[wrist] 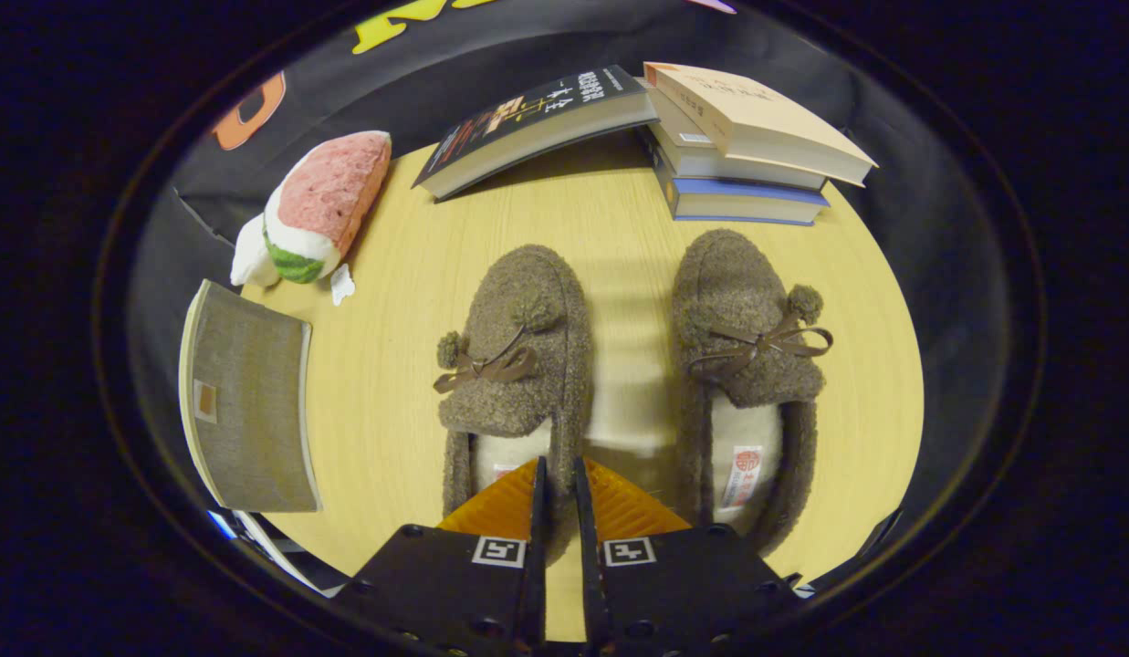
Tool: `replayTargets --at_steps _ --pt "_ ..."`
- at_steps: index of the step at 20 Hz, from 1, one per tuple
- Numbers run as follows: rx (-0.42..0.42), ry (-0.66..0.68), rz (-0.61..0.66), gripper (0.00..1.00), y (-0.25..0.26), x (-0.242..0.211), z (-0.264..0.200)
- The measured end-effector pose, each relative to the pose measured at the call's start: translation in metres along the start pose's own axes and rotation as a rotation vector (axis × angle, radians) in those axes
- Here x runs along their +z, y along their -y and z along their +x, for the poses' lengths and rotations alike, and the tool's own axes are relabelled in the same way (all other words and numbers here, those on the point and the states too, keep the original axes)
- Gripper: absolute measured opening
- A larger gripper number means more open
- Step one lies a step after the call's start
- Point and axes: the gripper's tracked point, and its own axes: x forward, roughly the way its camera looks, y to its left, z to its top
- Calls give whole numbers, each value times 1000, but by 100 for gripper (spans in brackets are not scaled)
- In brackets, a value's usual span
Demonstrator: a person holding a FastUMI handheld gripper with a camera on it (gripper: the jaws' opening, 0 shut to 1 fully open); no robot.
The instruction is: Open the storage box then place both shoes into the box .Put the left shoe in first, then the right shoe, with the right side of both shoes facing outward in a uniform manner.
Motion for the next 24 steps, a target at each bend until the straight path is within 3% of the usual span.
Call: replayTargets --at_steps 1,6,14,24 --pt "10 11 16 0 -1 0 3" --pt "44 116 124 0 -5 8 -8" --pt "152 180 180 0 -52 9 -54" --pt "384 284 194 0 -193 23 -157"
